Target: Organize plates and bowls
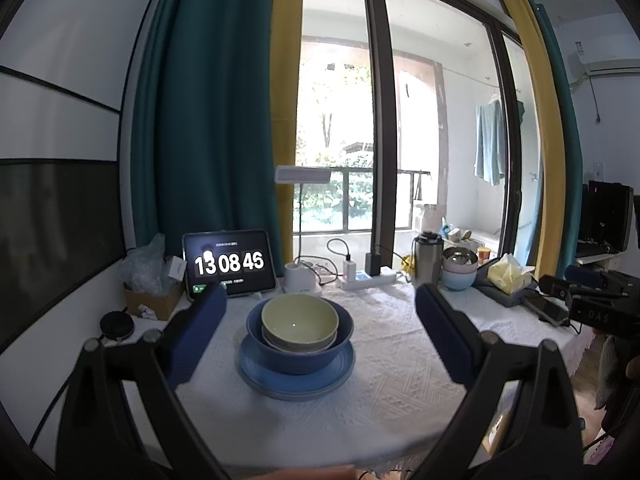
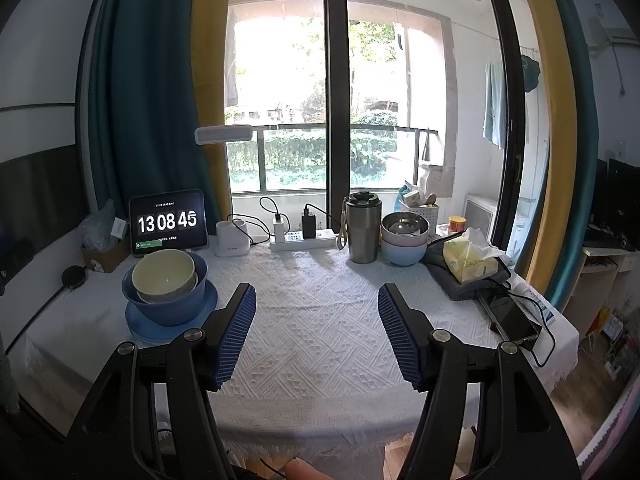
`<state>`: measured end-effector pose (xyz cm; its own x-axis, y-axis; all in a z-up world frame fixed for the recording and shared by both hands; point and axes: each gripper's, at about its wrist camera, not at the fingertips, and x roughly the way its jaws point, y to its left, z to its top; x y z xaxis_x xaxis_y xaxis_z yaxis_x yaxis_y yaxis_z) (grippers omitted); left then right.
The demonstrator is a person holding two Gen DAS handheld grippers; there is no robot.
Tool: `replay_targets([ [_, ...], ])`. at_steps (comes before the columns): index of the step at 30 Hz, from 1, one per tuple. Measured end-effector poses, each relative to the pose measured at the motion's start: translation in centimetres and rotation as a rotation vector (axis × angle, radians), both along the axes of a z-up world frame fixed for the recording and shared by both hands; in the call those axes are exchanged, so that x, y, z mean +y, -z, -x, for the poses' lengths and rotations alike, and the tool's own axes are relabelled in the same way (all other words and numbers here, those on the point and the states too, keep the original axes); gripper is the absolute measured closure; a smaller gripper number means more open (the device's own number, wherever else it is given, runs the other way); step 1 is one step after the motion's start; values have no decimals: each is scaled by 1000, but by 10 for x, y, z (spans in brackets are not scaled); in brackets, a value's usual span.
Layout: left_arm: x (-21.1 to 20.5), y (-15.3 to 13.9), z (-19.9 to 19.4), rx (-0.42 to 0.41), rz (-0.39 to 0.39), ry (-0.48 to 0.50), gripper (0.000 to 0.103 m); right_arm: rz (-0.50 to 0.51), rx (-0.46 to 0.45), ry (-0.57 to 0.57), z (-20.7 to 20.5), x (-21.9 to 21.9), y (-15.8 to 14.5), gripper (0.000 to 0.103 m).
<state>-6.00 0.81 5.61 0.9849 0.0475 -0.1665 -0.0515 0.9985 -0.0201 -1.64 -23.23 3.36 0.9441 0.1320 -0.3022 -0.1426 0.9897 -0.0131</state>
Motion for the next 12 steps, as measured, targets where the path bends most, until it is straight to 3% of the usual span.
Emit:
replay_targets([
  [12,1,0,-1,3,1,1,7,0,4,1,1,2,3,36],
])
